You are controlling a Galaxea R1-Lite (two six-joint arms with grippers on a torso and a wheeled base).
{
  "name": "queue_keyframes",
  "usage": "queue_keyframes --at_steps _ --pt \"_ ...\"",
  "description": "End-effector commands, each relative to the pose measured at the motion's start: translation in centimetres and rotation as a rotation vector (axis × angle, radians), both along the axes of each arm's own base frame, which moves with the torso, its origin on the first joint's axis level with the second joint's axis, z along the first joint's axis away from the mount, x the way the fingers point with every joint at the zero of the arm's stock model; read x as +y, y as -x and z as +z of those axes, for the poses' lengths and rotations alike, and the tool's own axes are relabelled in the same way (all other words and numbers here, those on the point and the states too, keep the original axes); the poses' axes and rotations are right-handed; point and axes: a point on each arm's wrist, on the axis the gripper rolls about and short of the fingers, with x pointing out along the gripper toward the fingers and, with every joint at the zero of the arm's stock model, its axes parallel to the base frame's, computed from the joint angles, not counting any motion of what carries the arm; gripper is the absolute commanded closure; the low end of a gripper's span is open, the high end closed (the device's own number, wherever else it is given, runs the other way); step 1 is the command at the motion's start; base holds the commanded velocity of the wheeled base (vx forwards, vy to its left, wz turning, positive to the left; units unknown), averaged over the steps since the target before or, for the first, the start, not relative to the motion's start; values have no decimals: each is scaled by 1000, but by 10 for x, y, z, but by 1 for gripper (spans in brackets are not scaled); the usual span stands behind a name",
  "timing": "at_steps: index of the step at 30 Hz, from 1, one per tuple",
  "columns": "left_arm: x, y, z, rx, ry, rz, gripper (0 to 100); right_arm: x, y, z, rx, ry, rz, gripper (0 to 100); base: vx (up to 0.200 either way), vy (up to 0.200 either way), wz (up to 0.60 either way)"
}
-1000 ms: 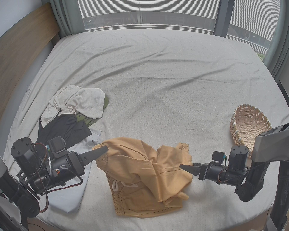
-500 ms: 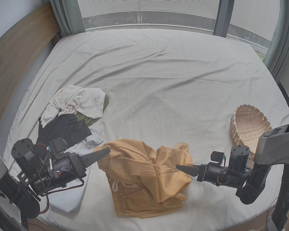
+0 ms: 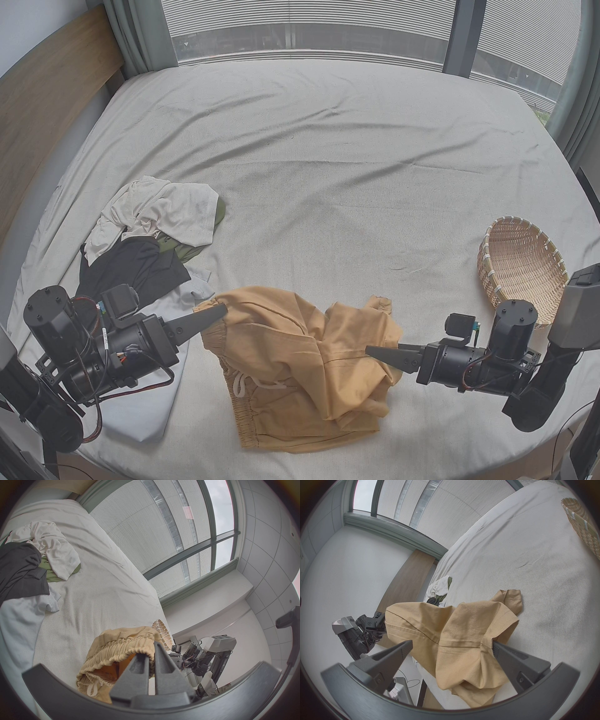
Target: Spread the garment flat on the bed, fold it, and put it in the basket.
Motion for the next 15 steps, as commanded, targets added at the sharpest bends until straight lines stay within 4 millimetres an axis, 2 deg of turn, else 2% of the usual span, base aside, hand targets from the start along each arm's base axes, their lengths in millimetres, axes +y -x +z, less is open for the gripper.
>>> queue_keyframes --at_steps 1,3,4,15 --pt "0 0 0 -1 1 0 100 2 -16 -17 26 15 -17 0 0 0 0" --pt "0 0 0 -1 1 -2 100 2 -17 -19 30 19 -21 0 0 0 0" --pt "0 0 0 -1 1 0 100 1 -18 -19 30 18 -22 100 0 0 0" --pt "0 0 1 -4 2 -2 100 -7 -21 -17 22 16 -53 100 0 0 0"
